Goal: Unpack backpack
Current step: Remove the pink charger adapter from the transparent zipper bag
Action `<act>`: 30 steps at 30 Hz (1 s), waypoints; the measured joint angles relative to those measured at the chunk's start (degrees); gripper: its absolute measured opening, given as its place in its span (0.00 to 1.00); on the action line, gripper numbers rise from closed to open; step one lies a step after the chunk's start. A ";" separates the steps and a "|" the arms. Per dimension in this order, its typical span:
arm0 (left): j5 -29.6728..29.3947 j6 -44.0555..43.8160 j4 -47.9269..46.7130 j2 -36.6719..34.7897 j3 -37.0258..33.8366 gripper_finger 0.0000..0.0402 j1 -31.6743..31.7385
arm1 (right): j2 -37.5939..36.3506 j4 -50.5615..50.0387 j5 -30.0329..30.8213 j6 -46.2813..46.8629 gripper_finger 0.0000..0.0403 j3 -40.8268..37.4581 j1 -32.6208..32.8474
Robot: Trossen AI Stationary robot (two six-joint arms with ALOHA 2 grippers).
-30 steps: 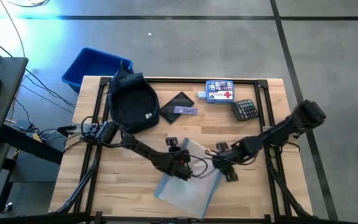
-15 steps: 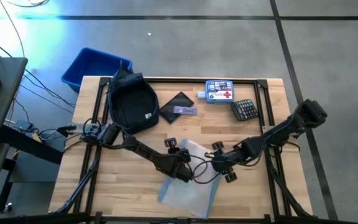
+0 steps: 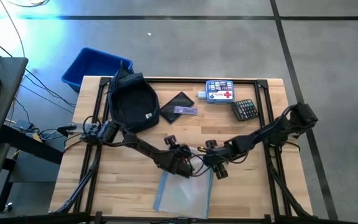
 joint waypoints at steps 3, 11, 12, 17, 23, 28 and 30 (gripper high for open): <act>-0.08 -3.50 -1.58 -0.17 -2.04 0.00 0.82 | -0.03 -0.91 -1.02 -0.22 0.82 0.03 -0.45; 0.61 -9.17 -6.90 -0.04 -2.32 0.00 1.27 | -0.17 -10.26 1.31 0.56 0.85 3.93 2.16; 0.74 -9.43 -7.45 -0.04 -2.32 0.00 1.27 | -0.17 -10.31 1.41 0.56 0.83 3.93 2.98; 1.08 -9.49 -8.38 -0.05 -2.38 0.00 1.27 | -0.17 -11.22 6.45 2.15 0.76 3.82 6.29; 1.26 -9.31 -8.28 -0.07 -2.43 0.00 1.25 | -0.20 -8.75 8.73 11.13 0.75 3.82 6.56; 1.33 -9.15 -8.19 -0.07 -2.45 0.00 1.25 | -0.20 -8.45 6.06 20.12 0.75 3.80 6.82; 1.39 -9.12 -8.18 -0.07 -2.45 0.00 1.23 | -0.20 -7.18 5.54 23.21 0.75 3.78 7.23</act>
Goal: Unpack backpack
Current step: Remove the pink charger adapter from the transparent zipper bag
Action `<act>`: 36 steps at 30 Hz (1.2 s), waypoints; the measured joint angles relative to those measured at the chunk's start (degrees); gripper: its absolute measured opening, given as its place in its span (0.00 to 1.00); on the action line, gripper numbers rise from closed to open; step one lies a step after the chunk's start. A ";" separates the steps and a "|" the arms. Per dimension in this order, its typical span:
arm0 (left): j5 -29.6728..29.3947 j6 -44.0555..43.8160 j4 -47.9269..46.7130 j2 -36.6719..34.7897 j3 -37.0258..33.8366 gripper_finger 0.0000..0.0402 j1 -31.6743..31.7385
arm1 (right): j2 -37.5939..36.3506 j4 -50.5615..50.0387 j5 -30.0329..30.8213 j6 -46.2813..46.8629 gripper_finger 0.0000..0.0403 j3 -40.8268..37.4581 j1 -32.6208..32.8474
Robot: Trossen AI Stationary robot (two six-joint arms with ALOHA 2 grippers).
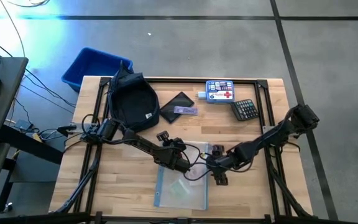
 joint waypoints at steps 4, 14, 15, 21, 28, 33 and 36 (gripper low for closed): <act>0.04 0.02 0.02 0.00 0.00 0.00 0.00 | 0.00 1.56 1.92 4.75 0.75 0.00 1.37; 0.24 0.12 0.07 0.00 0.00 0.00 -0.04 | 5.31 5.68 7.60 8.41 0.75 -0.02 2.37; 0.25 0.13 0.08 0.00 -0.01 0.00 -0.04 | 6.02 6.09 8.19 8.39 0.75 -0.02 2.27; 0.33 0.13 0.04 -0.04 -0.04 0.00 -0.07 | 7.98 5.96 10.54 8.81 0.68 0.31 1.67; 0.39 0.09 0.05 -0.04 -0.04 0.00 -0.07 | 4.19 -3.50 10.09 9.74 0.42 0.13 2.85; 0.44 0.07 -0.21 -0.04 -0.04 0.00 -0.07 | -1.67 -14.00 4.60 10.86 0.42 0.00 3.69; 0.48 0.04 -0.38 -0.04 -0.04 0.00 -0.13 | -5.35 -20.72 4.56 12.32 0.42 -0.02 3.86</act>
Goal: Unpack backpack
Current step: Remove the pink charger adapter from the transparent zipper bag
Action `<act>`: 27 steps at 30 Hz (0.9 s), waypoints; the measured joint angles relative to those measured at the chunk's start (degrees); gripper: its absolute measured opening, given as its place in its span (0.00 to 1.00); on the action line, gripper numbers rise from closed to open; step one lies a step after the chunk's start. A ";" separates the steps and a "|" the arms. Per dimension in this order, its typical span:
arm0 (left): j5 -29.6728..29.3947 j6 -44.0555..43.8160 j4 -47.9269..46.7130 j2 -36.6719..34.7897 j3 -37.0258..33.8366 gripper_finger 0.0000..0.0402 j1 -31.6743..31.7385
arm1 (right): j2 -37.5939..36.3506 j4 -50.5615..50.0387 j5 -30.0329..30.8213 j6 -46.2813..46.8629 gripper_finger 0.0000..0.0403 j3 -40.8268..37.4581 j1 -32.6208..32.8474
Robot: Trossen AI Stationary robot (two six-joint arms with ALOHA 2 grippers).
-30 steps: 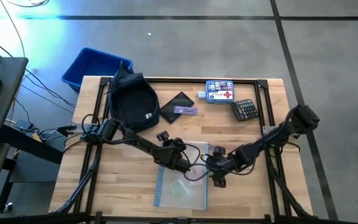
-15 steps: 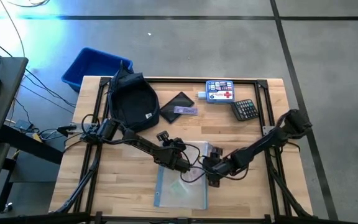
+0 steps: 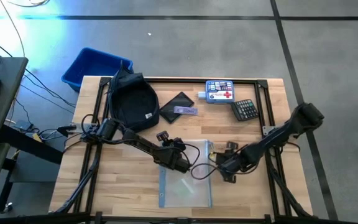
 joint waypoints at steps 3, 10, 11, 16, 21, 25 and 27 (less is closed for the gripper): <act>0.07 0.00 -0.22 -0.16 0.00 0.00 -0.03 | -4.06 -3.80 6.38 0.30 0.42 0.00 -1.15; 5.39 -1.95 -12.07 -0.92 4.16 0.00 -2.92 | -6.11 4.50 10.12 -14.78 0.42 0.00 -17.70; 6.34 -2.97 -13.85 -0.95 5.18 0.00 -3.79 | -5.63 7.16 10.53 -17.92 0.42 0.00 -21.15; 2.59 -7.55 -20.83 -1.68 8.72 0.00 -7.42 | -0.93 26.11 6.51 -30.41 0.42 -0.02 -37.47; -2.28 -10.17 -22.72 -1.60 8.80 0.00 -9.21 | 6.05 42.45 1.33 -34.87 0.42 -0.02 -48.13; -3.04 -10.45 -22.69 -1.60 8.81 0.00 -8.84 | 10.01 47.26 -0.67 -34.58 0.47 0.00 -52.02; -3.11 -10.49 -22.50 -1.60 8.83 0.00 -8.55 | 10.91 47.95 -0.44 -34.59 0.59 0.00 -52.99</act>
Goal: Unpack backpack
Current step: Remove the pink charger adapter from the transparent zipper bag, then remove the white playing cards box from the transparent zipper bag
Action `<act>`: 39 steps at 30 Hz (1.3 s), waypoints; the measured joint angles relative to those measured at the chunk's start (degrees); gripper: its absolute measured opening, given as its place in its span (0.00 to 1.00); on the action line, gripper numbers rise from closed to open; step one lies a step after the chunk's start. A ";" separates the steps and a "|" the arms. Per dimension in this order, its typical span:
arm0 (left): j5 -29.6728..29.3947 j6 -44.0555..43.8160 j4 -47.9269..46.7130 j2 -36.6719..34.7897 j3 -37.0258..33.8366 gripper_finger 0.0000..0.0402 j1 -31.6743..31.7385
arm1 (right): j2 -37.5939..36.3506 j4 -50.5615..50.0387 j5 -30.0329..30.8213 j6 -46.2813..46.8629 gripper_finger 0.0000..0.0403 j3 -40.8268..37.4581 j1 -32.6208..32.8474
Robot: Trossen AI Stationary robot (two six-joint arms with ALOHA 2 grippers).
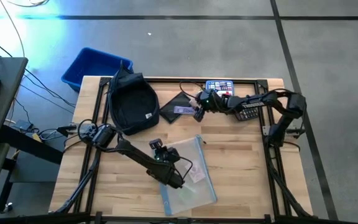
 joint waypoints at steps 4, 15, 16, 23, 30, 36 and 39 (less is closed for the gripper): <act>-0.14 0.00 1.10 -0.07 0.02 0.00 0.33 | 0.13 0.10 2.89 0.27 0.81 0.00 -1.02; 5.13 6.69 0.63 -0.13 1.07 0.00 -1.65 | -12.04 -10.39 3.45 -5.65 0.90 0.04 11.54; 5.78 7.66 0.25 -0.13 1.80 0.00 -2.28 | -12.97 -12.57 2.59 -6.71 0.89 0.00 14.35; 10.88 9.45 3.53 -0.39 8.01 0.00 -6.69 | -14.86 -14.24 1.39 -1.76 0.86 -8.75 38.70; 17.64 21.79 23.66 -0.20 5.05 0.00 -6.55 | -14.15 -14.46 4.27 15.69 0.83 -15.12 49.09; 17.20 21.10 28.46 -0.16 -0.79 0.00 -2.53 | -10.83 -10.67 3.06 15.28 0.81 -15.03 48.39; 16.32 21.71 33.06 -0.52 -3.30 0.00 -1.06 | -8.92 -9.86 2.04 13.17 0.81 -13.28 47.51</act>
